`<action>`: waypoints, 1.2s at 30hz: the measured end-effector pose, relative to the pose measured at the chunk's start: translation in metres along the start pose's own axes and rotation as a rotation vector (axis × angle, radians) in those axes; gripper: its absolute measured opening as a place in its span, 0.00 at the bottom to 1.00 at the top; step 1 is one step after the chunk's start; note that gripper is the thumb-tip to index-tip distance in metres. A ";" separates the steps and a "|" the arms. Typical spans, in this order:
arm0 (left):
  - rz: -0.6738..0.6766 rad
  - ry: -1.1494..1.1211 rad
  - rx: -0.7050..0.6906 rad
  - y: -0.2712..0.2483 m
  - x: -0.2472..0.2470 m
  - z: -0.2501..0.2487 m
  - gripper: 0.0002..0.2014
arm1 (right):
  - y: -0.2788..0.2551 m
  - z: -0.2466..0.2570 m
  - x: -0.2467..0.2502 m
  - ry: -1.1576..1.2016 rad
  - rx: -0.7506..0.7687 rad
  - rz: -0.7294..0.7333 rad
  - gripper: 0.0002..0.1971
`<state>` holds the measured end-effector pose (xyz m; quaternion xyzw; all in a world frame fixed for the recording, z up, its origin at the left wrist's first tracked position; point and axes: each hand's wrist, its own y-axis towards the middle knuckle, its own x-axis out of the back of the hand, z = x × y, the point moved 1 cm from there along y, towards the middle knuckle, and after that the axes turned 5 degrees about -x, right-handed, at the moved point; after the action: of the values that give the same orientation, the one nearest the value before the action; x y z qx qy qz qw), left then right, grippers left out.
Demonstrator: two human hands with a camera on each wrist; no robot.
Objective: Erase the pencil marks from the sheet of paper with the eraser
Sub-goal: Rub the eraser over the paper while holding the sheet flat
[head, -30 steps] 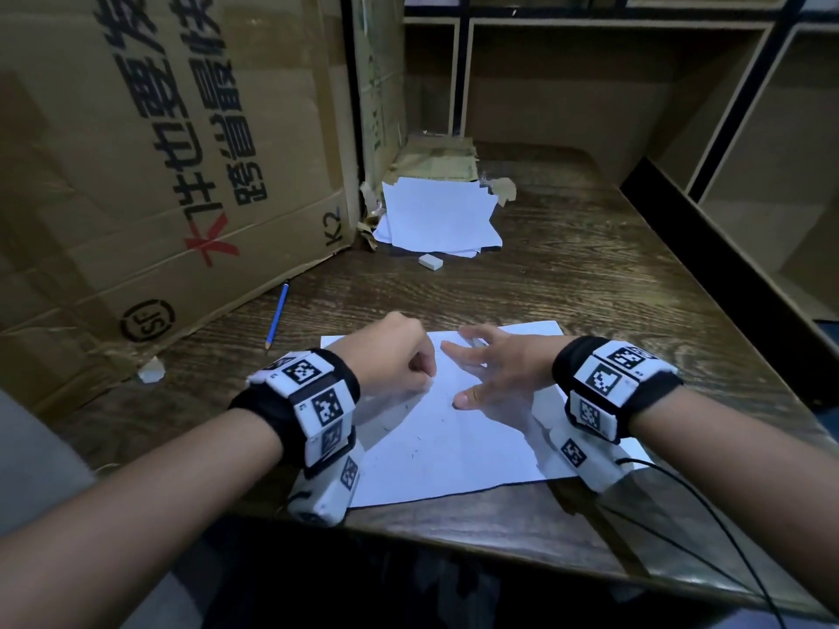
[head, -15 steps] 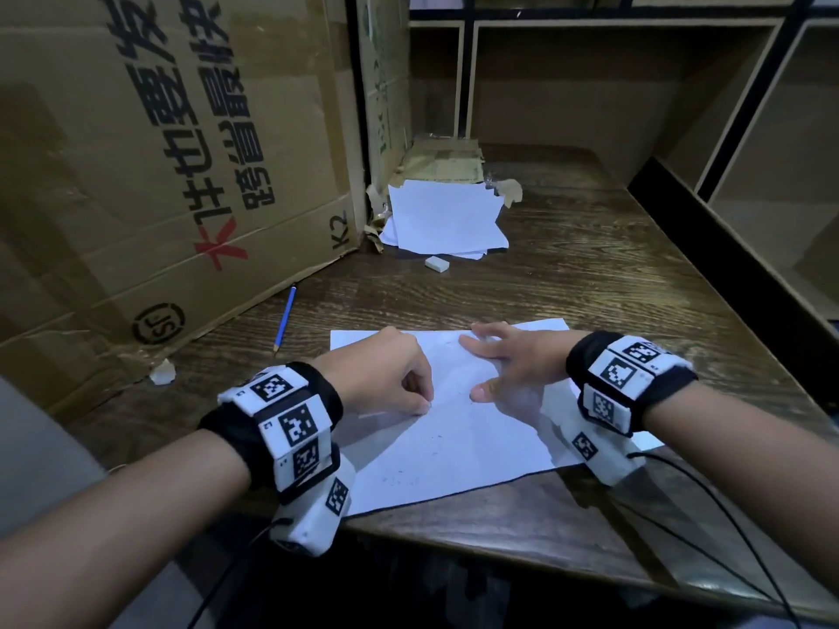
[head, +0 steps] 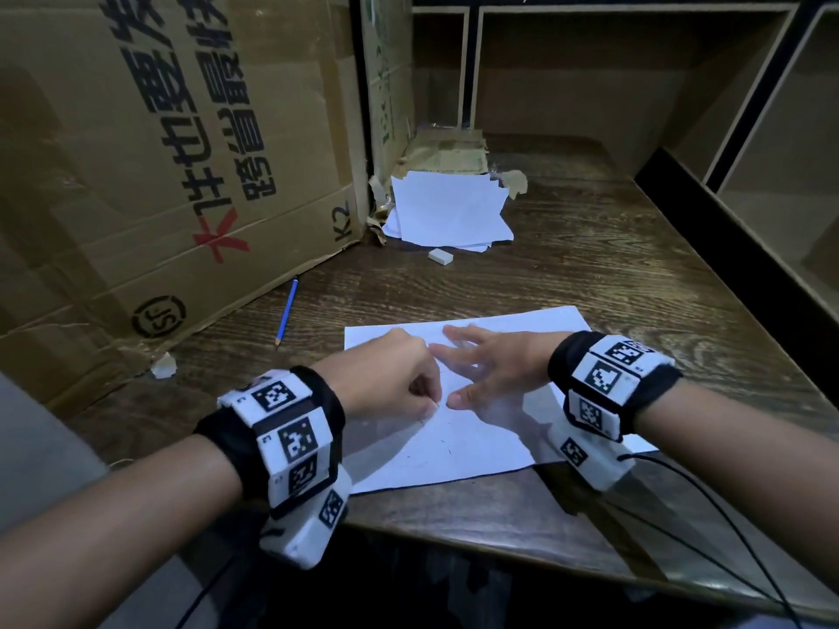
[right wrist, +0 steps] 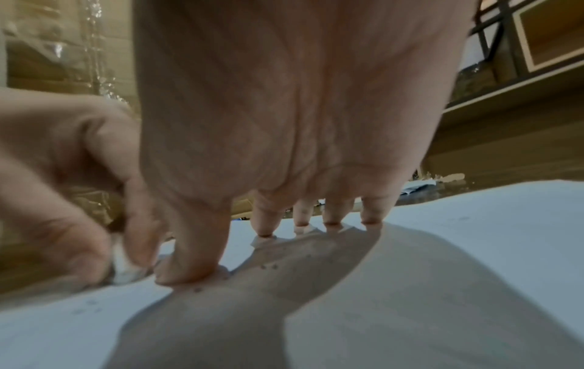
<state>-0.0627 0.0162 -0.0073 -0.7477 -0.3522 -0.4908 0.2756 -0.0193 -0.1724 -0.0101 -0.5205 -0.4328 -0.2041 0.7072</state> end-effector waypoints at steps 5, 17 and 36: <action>-0.076 0.062 0.070 0.005 0.008 0.006 0.06 | -0.006 0.007 0.002 -0.030 -0.014 0.036 0.46; -0.073 0.035 0.026 0.003 -0.001 -0.007 0.06 | -0.010 0.009 0.002 -0.030 -0.078 0.050 0.54; 0.006 0.085 -0.041 0.003 -0.001 -0.022 0.07 | -0.003 0.002 0.000 0.000 -0.064 0.045 0.58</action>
<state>-0.0720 -0.0025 -0.0004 -0.7329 -0.3278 -0.5284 0.2761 -0.0219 -0.1714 -0.0081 -0.5524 -0.4144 -0.2019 0.6945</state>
